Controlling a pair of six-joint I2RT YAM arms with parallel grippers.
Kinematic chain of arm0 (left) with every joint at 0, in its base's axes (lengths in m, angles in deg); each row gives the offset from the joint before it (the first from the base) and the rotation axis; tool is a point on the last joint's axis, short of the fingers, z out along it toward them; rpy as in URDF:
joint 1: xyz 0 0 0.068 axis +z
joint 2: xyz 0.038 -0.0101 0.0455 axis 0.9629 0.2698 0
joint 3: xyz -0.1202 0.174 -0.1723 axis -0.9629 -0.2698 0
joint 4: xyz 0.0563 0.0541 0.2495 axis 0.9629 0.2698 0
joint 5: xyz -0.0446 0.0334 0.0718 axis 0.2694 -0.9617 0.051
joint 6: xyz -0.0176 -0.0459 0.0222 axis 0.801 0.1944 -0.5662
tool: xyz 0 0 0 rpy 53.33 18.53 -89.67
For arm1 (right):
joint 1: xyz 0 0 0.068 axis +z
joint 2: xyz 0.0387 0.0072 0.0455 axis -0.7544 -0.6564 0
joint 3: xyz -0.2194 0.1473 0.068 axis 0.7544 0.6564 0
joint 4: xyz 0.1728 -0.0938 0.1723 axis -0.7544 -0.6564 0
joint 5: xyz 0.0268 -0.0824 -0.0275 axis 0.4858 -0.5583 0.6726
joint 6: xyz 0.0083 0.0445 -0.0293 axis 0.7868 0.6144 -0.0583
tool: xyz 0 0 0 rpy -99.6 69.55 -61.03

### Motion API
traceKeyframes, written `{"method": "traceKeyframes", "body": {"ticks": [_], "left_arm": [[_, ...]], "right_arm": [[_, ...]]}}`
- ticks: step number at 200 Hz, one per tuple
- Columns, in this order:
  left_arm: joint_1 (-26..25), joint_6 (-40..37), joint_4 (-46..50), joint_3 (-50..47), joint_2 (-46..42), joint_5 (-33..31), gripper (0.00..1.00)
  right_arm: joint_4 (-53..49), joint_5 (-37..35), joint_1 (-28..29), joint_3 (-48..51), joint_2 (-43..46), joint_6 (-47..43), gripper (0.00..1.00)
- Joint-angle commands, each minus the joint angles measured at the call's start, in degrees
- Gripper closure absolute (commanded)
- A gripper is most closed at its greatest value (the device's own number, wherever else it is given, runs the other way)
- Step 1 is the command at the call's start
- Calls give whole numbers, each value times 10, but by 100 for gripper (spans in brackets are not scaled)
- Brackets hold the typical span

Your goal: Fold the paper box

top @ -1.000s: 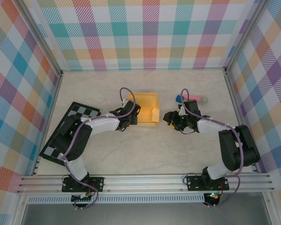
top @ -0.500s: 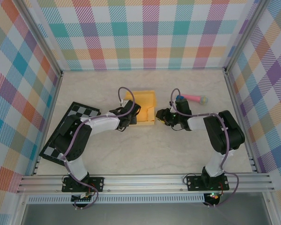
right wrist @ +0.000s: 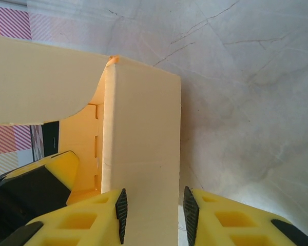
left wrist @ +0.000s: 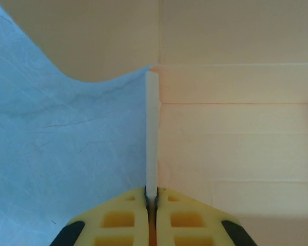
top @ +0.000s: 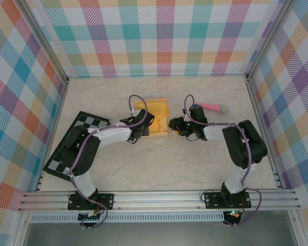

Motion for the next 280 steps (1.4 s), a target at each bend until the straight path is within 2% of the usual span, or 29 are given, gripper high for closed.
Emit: {"method": "traceKeyframes", "body": {"ticks": [1, 80, 171, 229, 259, 280], "left_arm": [[-7, 13, 25, 13, 8, 1, 97], [-7, 14, 34, 17, 16, -9, 97], [-7, 14, 37, 25, 24, -5, 97], [-7, 16, 38, 25, 22, -2, 97], [-7, 16, 39, 27, 20, 0, 97], [-7, 17, 41, 29, 22, 2, 97]], "right_arm": [[33, 25, 6, -1, 20, 6, 64], [84, 60, -15, 17, 21, 46, 64], [42, 67, -11, -5, 4, 14, 65], [-59, 5, 18, -47, -6, -39, 69], [-136, -54, 36, -77, -7, -69, 74], [-188, -98, 51, -100, -9, -87, 74]]}}
